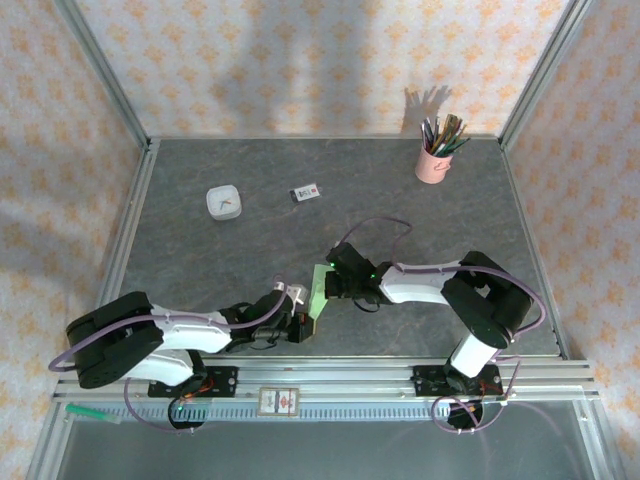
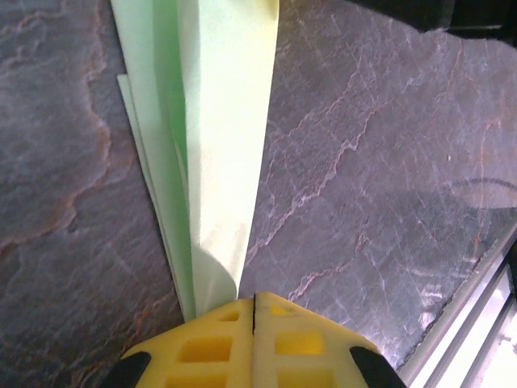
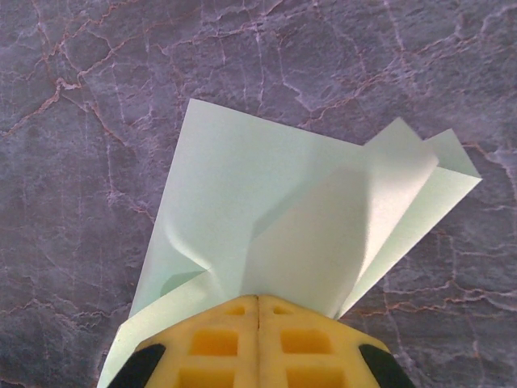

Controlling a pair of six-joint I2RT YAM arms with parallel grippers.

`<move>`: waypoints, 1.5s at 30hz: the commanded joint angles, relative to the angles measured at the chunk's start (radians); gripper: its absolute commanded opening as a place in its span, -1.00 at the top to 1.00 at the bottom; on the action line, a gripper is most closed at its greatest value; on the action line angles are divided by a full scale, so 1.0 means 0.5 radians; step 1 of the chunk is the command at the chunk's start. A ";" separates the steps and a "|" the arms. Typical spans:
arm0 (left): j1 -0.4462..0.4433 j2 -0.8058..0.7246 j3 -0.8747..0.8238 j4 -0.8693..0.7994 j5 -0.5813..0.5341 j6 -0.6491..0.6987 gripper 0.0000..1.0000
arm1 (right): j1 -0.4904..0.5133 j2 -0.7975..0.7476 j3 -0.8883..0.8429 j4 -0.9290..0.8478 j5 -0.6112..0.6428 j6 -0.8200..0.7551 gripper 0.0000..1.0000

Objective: Fold a paper plane with a square sheet of paper (pick it up from the middle)
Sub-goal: Perform the fifth fold on the wing at the bottom-center of the table.

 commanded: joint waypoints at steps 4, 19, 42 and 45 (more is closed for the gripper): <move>-0.071 -0.052 -0.102 -0.478 0.124 -0.062 1.00 | -0.019 0.174 -0.083 -0.339 0.197 0.023 1.00; 0.013 -0.539 0.192 -0.446 0.158 0.047 1.00 | -0.021 0.165 -0.079 -0.338 0.191 0.021 1.00; 0.296 0.173 0.271 -0.206 0.160 0.285 1.00 | -0.019 0.161 -0.075 -0.325 0.170 0.005 1.00; 0.300 0.200 0.236 -0.207 0.156 0.290 1.00 | -0.020 0.156 -0.067 -0.319 0.161 0.004 1.00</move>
